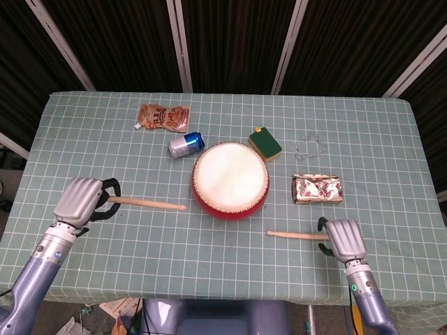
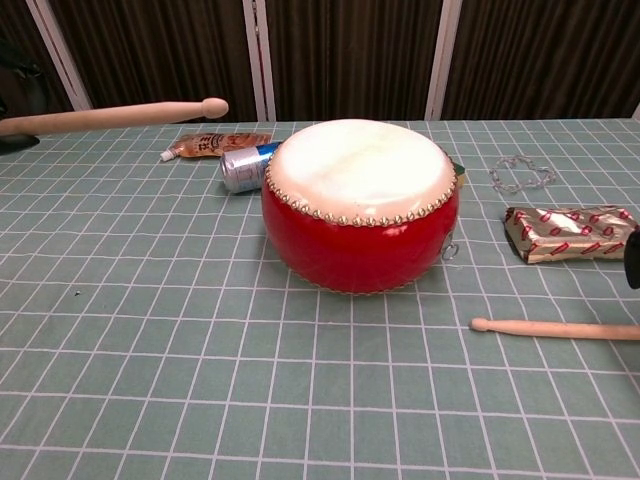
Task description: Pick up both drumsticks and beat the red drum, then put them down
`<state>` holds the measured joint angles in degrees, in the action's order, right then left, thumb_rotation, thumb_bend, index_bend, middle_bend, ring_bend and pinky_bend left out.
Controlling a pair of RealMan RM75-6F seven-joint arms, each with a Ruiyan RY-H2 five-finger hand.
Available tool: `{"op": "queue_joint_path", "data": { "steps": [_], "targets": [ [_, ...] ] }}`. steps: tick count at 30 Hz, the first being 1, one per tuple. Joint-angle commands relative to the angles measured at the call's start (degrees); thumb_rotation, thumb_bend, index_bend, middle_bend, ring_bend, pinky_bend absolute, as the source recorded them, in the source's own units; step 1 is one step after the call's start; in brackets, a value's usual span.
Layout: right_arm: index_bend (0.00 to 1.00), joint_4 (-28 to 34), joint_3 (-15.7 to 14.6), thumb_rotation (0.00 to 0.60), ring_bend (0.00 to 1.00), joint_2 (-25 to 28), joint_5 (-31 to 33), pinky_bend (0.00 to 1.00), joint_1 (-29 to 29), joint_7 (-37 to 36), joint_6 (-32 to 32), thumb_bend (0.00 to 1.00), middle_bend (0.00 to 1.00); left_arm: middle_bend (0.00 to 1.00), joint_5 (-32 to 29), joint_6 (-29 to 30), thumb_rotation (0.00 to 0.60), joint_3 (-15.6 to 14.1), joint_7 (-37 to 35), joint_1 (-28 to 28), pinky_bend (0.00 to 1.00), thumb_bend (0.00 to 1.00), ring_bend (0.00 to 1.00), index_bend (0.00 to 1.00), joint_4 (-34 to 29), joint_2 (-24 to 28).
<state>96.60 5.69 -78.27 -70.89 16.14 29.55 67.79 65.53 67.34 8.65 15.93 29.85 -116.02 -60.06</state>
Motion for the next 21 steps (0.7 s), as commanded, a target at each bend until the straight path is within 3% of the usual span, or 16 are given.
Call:
{"op": "queue_joint_path", "data": {
  "steps": [1,21],
  "targets": [
    [0.49,-2.29,0.05,0.600,1.00,-1.29,1.41,0.98,0.66,0.54,-0.78,0.25,1.00,1.00,-0.09,-0.15,0.600,0.09,-0.45,-0.05,1.00,0.51,1.00,0.78,0.44,0.15],
    [0.52,-10.27,-0.05,0.600,1.00,-6.79,4.39,0.98,2.55,-1.86,-2.50,0.25,1.00,1.00,-0.09,-0.72,0.600,-0.25,-0.25,-0.01,1.00,0.51,1.00,0.78,1.48,-0.27]
  ]
}}
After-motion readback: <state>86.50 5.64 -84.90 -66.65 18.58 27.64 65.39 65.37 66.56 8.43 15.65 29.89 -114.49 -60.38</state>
